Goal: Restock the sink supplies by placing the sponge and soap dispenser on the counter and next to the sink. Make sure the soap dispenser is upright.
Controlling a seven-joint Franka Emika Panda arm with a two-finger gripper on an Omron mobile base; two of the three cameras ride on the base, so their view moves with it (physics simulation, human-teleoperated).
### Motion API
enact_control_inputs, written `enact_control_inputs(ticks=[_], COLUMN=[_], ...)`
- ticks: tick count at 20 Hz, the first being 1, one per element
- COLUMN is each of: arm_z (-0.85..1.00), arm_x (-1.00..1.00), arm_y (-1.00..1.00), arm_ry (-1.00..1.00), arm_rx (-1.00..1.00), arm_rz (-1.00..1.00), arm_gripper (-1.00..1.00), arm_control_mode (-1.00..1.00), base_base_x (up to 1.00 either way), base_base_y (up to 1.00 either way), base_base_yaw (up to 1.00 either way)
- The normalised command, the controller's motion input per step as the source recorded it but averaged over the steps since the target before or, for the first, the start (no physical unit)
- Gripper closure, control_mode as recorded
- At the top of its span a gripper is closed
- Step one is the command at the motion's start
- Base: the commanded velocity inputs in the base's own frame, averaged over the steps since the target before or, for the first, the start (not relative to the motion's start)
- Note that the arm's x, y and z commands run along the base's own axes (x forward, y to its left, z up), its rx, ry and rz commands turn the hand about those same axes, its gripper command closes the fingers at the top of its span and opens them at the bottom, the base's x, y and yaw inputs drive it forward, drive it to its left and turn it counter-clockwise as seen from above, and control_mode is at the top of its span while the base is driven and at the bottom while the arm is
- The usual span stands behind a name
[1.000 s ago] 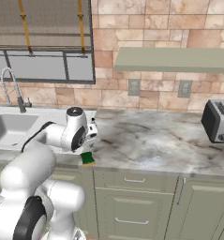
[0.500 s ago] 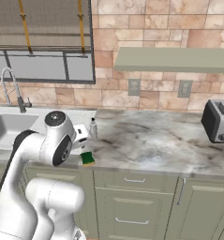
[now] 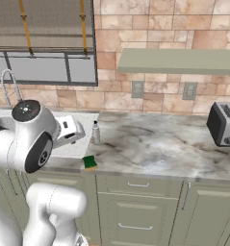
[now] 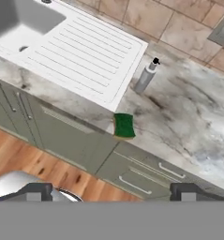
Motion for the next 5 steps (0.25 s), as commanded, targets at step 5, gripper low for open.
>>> enact_control_inputs(ticks=[5], arm_z=[0.18], arm_x=[-0.33], arm_y=[0.0], arm_ry=[-0.11], arm_rx=[0.0], arm_rz=[-0.01], arm_gripper=[-1.0], arm_control_mode=[-1.0], base_base_x=[0.0], base_base_y=[0.0], base_base_yaw=[0.0])
